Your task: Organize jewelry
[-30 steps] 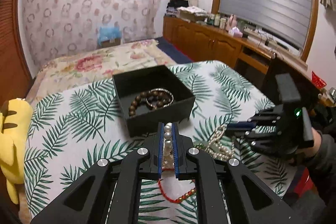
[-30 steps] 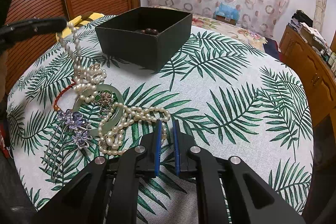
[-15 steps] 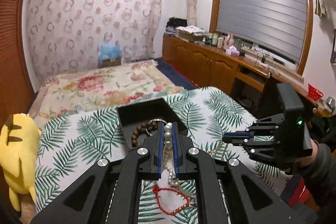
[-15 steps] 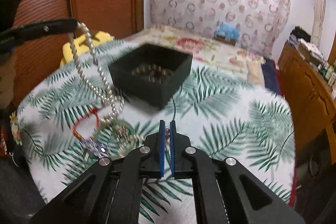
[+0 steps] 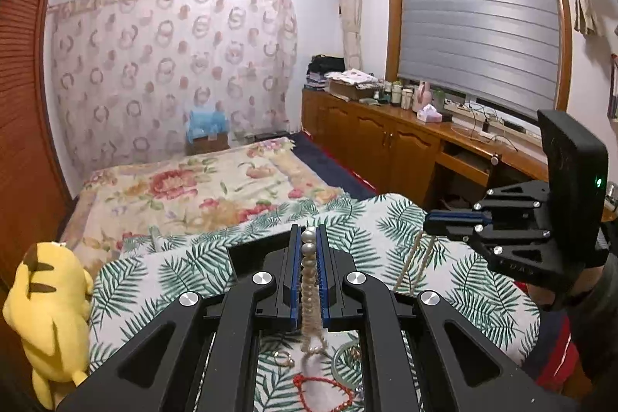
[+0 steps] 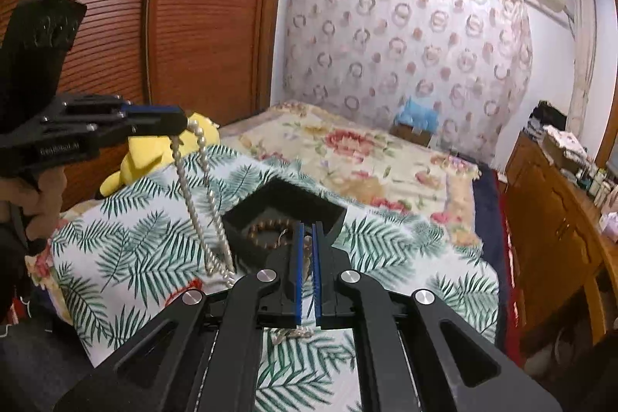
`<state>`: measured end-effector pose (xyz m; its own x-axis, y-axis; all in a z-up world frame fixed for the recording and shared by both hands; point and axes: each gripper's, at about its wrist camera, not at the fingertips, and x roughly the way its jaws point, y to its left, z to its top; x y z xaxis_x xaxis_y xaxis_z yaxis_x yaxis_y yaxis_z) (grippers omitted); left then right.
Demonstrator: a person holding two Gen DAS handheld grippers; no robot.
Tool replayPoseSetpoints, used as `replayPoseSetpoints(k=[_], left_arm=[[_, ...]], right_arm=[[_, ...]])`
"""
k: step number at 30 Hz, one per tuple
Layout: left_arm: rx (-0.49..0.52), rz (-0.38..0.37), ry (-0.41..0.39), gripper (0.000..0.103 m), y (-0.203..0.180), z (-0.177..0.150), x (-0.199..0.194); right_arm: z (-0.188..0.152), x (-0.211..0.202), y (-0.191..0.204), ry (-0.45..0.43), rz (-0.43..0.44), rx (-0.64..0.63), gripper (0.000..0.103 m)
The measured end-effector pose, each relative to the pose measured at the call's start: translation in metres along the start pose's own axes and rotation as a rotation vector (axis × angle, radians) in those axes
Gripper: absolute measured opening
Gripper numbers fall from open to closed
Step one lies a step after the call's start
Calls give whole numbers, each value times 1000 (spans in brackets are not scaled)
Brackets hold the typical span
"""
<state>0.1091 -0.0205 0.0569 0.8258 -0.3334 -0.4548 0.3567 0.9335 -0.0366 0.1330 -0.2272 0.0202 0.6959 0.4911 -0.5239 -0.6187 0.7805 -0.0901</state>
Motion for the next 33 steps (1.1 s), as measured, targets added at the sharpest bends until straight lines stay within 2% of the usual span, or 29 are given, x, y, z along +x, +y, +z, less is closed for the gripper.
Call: replayPoseSetpoints(k=[8,22,28,33], left_arm=[[3,-11,-30,7,8,27,9],[-15,8,-83,7,30,77,28],[-43,13,-34,7,47,67,58],[-88,4,60,7,61,33,92]], right_arm=[[35,-7,-10,-64,-11,-23,5],[106,7,-30,-154,5,-55,5],[122,33,-35,-148,26,-69,5],[115,74,-42,-101,48,-52,5]])
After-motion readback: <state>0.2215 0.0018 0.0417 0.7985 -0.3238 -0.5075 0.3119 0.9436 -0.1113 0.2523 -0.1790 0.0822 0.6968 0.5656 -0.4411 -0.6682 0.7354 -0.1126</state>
